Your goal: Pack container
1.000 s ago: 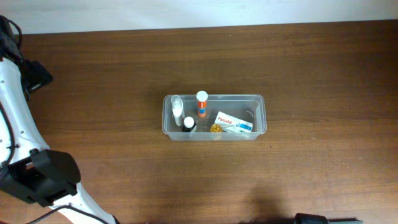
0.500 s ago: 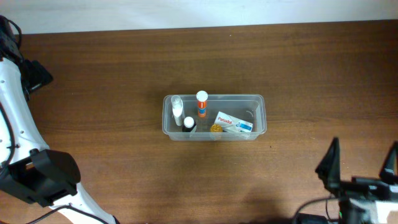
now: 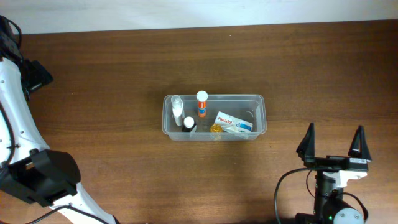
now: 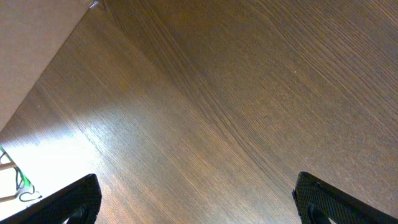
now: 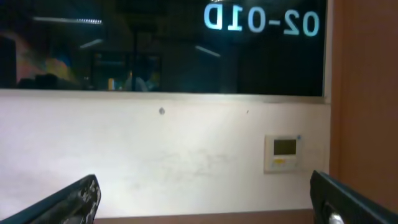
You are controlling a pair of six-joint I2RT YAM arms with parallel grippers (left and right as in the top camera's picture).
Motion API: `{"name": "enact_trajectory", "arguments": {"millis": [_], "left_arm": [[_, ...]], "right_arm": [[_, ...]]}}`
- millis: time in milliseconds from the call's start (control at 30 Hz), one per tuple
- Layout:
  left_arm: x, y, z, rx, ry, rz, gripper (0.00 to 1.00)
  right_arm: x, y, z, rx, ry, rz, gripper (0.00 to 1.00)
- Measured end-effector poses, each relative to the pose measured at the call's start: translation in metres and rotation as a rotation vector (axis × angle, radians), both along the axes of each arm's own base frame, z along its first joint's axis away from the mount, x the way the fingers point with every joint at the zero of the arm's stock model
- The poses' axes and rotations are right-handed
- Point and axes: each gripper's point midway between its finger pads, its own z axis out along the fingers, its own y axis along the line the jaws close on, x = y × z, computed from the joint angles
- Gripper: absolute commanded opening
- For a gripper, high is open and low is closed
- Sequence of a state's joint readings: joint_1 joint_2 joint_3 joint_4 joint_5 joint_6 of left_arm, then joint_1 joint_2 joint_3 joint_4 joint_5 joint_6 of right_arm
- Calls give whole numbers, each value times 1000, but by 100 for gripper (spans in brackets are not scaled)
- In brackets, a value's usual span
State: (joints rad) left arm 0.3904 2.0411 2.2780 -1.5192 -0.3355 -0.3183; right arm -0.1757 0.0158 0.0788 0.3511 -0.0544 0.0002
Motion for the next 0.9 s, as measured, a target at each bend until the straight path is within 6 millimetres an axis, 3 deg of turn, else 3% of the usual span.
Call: {"name": "enact_trajectory", "arguments": {"millis": [367, 900], "left_arm": [[0, 0, 0, 0, 0, 0, 99], [0, 0, 0, 0, 0, 0, 99]], "right_arm": [[8, 9, -19, 28, 58, 59, 98], [26, 21, -91, 57, 312, 123, 98]]}}
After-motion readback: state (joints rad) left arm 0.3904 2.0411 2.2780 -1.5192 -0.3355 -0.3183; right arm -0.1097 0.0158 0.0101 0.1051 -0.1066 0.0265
